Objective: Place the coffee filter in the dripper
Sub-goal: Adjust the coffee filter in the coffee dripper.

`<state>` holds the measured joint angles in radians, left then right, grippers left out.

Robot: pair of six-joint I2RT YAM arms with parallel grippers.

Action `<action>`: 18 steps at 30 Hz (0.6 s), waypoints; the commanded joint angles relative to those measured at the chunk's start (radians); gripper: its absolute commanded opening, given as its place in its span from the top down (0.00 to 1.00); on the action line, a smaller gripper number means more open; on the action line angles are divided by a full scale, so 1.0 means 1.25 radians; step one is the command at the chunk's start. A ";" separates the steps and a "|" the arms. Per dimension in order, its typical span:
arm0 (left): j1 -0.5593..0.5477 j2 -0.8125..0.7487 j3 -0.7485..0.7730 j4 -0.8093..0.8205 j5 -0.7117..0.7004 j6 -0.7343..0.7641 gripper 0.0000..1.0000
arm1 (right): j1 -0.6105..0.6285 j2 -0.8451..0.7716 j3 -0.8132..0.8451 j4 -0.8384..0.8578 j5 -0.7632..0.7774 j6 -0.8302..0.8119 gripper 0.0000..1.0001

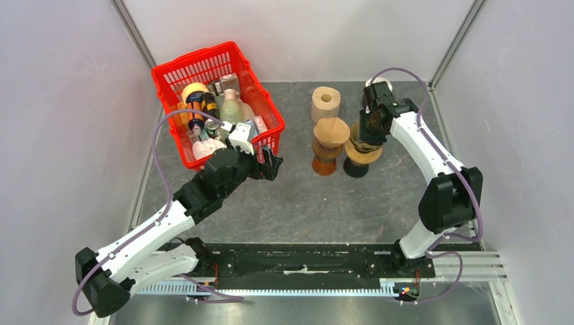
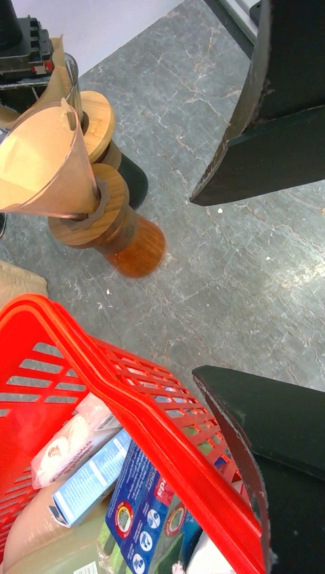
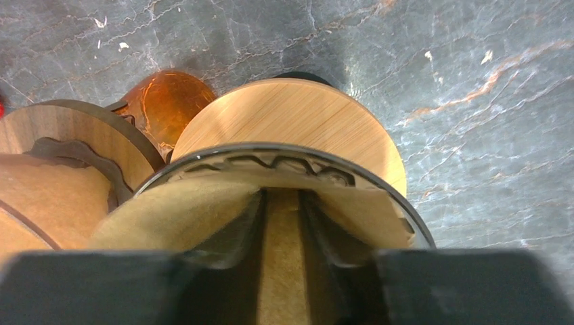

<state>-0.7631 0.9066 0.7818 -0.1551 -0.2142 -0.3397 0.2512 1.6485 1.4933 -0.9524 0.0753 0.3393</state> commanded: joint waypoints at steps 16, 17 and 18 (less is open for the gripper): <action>0.002 -0.018 -0.002 0.028 -0.034 0.020 0.05 | -0.003 0.042 -0.019 -0.022 -0.007 -0.001 0.70; 0.002 -0.018 -0.002 0.028 -0.034 0.020 0.05 | -0.004 0.040 -0.016 -0.022 -0.008 -0.001 0.69; 0.002 -0.018 -0.002 0.028 -0.034 0.021 0.05 | -0.003 0.033 -0.012 -0.023 -0.007 -0.001 0.68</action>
<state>-0.7631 0.8955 0.7784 -0.1551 -0.2344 -0.3393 0.2512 1.6821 1.4925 -0.9569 0.0746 0.3401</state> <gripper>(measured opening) 0.950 0.290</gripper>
